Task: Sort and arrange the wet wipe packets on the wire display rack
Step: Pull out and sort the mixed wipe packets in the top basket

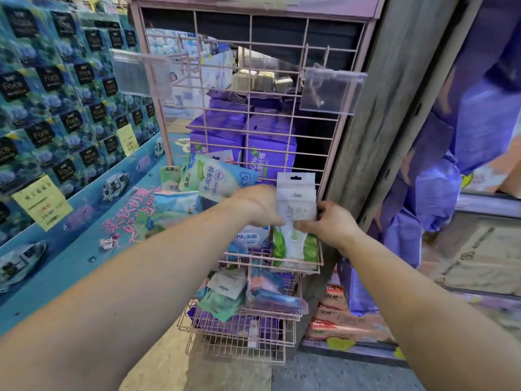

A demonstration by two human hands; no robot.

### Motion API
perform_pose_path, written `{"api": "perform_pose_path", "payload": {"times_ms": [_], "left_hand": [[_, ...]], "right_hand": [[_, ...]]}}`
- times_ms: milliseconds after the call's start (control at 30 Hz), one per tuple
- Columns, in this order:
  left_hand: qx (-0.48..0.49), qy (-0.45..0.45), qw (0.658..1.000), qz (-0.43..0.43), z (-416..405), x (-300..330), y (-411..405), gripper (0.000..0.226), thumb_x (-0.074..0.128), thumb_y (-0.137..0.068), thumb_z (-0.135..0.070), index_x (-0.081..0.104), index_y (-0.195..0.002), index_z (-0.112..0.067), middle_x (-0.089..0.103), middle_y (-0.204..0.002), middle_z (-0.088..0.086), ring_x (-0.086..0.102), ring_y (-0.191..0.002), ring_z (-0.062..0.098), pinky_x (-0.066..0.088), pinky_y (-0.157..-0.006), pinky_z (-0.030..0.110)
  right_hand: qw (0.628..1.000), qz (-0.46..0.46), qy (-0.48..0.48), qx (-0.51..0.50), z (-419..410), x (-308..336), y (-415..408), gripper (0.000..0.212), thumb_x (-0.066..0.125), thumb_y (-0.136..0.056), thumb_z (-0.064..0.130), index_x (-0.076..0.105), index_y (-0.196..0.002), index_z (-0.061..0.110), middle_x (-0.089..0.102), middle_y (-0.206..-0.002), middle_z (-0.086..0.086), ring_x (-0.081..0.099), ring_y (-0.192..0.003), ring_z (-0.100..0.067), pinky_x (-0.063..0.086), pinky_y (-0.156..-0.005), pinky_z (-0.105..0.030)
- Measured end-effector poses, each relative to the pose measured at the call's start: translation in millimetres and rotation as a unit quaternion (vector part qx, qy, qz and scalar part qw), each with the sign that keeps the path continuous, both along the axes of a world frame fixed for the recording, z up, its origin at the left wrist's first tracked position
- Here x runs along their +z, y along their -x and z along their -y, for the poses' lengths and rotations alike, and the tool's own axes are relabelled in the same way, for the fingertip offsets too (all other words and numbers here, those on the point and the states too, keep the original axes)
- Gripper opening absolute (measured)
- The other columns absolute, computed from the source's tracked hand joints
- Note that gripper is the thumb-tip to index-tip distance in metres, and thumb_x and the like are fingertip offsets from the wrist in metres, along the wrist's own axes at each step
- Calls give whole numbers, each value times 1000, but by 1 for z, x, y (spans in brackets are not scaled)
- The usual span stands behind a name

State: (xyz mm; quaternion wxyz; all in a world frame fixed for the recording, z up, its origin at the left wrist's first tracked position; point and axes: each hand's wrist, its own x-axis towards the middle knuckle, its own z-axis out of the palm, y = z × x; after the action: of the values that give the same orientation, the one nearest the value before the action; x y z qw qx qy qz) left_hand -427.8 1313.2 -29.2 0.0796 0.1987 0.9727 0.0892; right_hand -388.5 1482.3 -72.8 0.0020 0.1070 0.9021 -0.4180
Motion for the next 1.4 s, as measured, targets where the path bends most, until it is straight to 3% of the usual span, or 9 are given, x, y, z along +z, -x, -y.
{"api": "perform_pose_path", "payload": {"times_ms": [267, 367, 533, 633, 733, 833, 1000, 1200, 1400], "left_hand": [[63, -95, 993, -28, -12, -10, 8, 83, 81, -63, -41, 38, -131, -20, 61, -122, 4, 59, -111, 31, 44, -98, 46], [60, -94, 990, -86, -10, -7, 5, 91, 79, -66, -40, 29, -140, -23, 60, -128, 5, 56, -117, 33, 41, -101, 44], [-6, -100, 993, -67, 12, 12, -4, 72, 78, -73, -37, 45, -136, -20, 59, -133, 3, 55, -121, 25, 42, -101, 32], [16, -217, 976, -25, 59, 48, -23, 45, 76, -79, -28, 63, -120, -16, 66, -117, -1, 60, -103, 9, 44, -89, 16], [32, -204, 978, 7, 123, 63, -31, 28, 78, -74, -33, 72, -95, -15, 73, -92, 1, 64, -80, 9, 52, -79, 24], [24, -136, 985, 100, 171, 61, -41, 49, 80, -54, -51, 70, -92, -23, 71, -90, -3, 65, -80, 4, 51, -71, 15], [110, -276, 954, 35, 215, 27, -33, 20, 78, -76, -24, 66, -91, -16, 67, -83, -3, 60, -69, 5, 47, -69, 20], [191, -327, 925, 19, 238, -5, -7, 11, 67, -87, -27, 65, -86, -17, 61, -79, 0, 55, -69, 15, 46, -60, 25], [244, -453, 856, 44, 229, -6, 27, 21, 58, -93, -30, 59, -103, -11, 58, -92, 5, 56, -81, 17, 48, -64, 28]], "right_hand": [[996, -49, 73, 26, -12, -5, 1, 60, 82, -71, 16, 52, -122, 16, 67, -108, 2, 66, -94, -16, 57, -80, -34], [992, -111, 55, 11, -9, -4, 1, 53, 80, -74, 16, 51, -119, 16, 63, -95, 9, 62, -83, -10, 49, -61, -18], [996, -52, -12, -66, -6, -11, -3, 65, 85, -66, 33, 47, -116, 13, 58, -103, 0, 56, -82, -17, 37, -51, -22], [979, -170, -32, -104, 12, 2, -10, 43, 77, -71, 38, 46, -95, 19, 56, -96, -1, 54, -82, -19, 39, -66, -29], [973, -230, -3, -9, 52, 16, -13, 21, 71, -77, 26, 50, -76, 23, 55, -76, 5, 52, -70, -14, 41, -68, -30], [965, -207, 32, 158, 97, 17, -16, 21, 74, -78, 22, 55, -72, 27, 55, -67, 9, 48, -60, -5, 41, -64, -28], [942, -134, -57, 303, 146, 16, -19, 61, 75, -75, 45, 52, -128, 26, 53, -114, 7, 49, -87, 5, 43, -89, -25], [974, -146, -58, 164, 160, 7, 0, 10, 72, -81, 32, 69, -87, 24, 72, -87, 0, 67, -86, -19, 53, -82, -38], [992, -110, 11, 62, 146, 8, 8, 11, 78, -77, 23, 68, -82, 23, 71, -84, 1, 68, -82, -16, 53, -81, -29]]}}
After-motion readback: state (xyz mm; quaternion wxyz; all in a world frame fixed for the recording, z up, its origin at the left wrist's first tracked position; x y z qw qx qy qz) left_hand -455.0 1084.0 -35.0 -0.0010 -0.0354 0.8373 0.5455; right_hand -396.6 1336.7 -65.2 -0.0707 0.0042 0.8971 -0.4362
